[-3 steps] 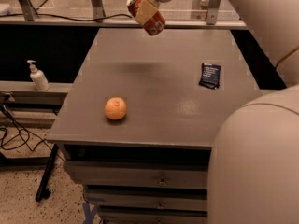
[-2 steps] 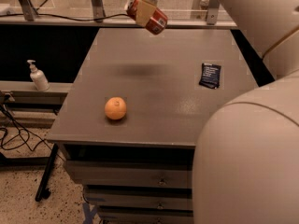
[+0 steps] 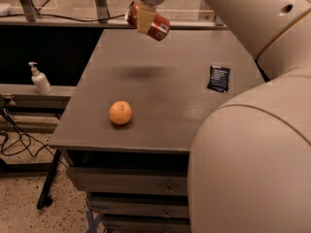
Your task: Knock coke can over
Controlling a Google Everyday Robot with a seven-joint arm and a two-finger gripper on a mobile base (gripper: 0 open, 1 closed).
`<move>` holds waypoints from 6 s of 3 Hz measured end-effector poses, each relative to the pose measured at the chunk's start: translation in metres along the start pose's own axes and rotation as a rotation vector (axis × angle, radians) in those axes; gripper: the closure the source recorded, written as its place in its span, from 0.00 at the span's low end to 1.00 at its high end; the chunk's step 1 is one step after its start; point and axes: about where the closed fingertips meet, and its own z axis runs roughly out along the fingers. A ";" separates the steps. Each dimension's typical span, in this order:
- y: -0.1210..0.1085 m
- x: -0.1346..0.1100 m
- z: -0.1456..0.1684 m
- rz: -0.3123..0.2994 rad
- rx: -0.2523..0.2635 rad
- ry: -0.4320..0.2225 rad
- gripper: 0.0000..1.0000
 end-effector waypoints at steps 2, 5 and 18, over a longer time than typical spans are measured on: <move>0.023 -0.002 0.032 -0.233 0.045 0.315 1.00; 0.046 0.011 0.048 -0.294 -0.108 0.425 1.00; -0.004 0.069 -0.076 -0.045 -0.148 0.033 0.00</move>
Offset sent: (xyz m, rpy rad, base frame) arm -0.0050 0.0128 -0.0524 -0.6352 -0.0291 0.0206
